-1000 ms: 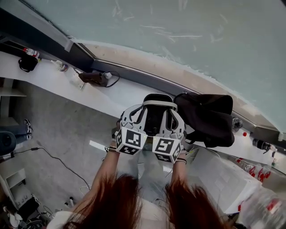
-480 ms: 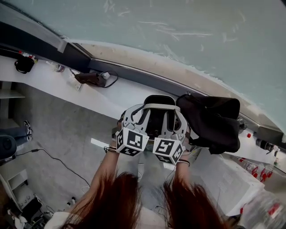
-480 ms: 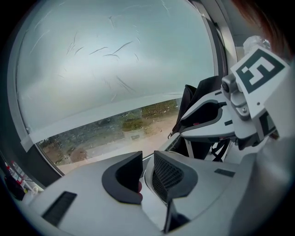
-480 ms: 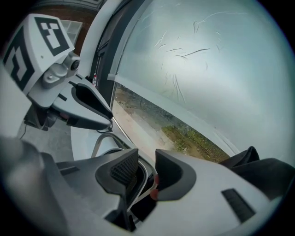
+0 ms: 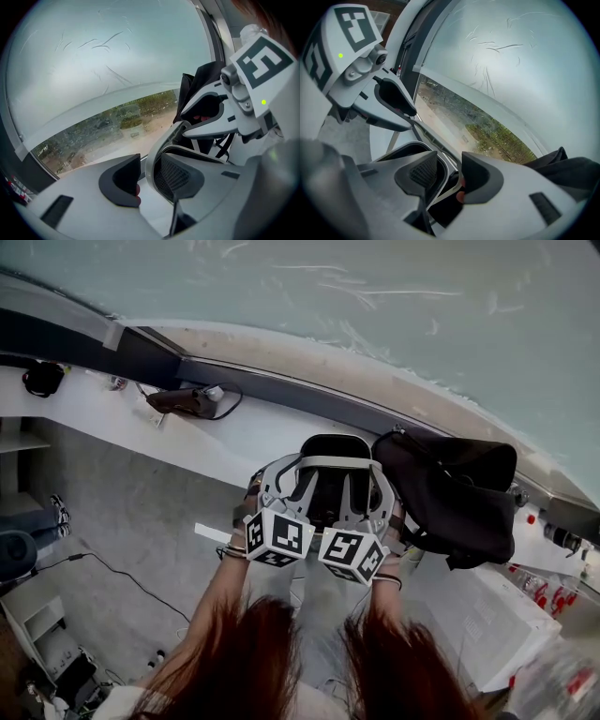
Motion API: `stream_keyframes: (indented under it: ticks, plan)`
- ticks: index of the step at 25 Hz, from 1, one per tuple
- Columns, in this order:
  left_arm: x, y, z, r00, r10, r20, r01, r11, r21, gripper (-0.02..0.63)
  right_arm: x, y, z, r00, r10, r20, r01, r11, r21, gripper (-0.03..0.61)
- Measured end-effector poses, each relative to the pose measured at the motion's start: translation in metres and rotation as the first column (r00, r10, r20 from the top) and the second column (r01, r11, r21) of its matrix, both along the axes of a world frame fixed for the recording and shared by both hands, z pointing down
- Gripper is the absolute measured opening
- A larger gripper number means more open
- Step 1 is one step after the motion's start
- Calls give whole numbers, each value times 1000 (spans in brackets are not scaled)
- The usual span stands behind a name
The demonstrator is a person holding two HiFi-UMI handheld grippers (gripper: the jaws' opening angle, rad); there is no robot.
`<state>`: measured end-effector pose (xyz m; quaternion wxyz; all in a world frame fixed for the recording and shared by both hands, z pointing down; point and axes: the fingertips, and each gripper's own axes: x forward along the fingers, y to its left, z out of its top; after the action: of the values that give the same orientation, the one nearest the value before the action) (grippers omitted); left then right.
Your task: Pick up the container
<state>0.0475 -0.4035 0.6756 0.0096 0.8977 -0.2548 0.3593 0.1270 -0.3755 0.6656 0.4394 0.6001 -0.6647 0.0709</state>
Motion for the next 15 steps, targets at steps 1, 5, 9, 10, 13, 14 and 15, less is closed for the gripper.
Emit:
stream_keyframes:
  ticks: [1, 5, 9, 10, 13, 14, 15]
  plan:
    - [0, -1, 3, 1000, 2, 5, -2, 1000, 2, 130, 1, -1, 2, 1000, 2, -5, -2, 1000, 1, 160]
    - [1, -6, 12, 1000, 9, 15, -9, 1000, -5, 137, 6, -4, 11, 999, 9, -31, -9, 1000, 18, 166]
    - [6, -11, 16, 1000, 14, 22, -14, 1000, -1, 137, 8, -8, 13, 999, 30, -31, -29, 1000, 12, 167]
    - [7, -12, 17, 1000, 15, 25, -15, 1000, 3, 137, 9, -10, 13, 999, 36, -32, -35, 999, 11, 167]
    - [10, -13, 19, 999, 18, 31, -18, 1000, 3, 135, 14, -14, 19, 998, 48, -47, -47, 999, 20, 167]
    - [11, -12, 19, 999, 16, 31, -16, 1000, 2, 135, 15, -16, 20, 997, 53, -51, -52, 998, 21, 169]
    - [11, -12, 20, 999, 13, 30, -13, 1000, 1, 131, 16, -18, 22, 997, 58, -53, -57, 998, 22, 170]
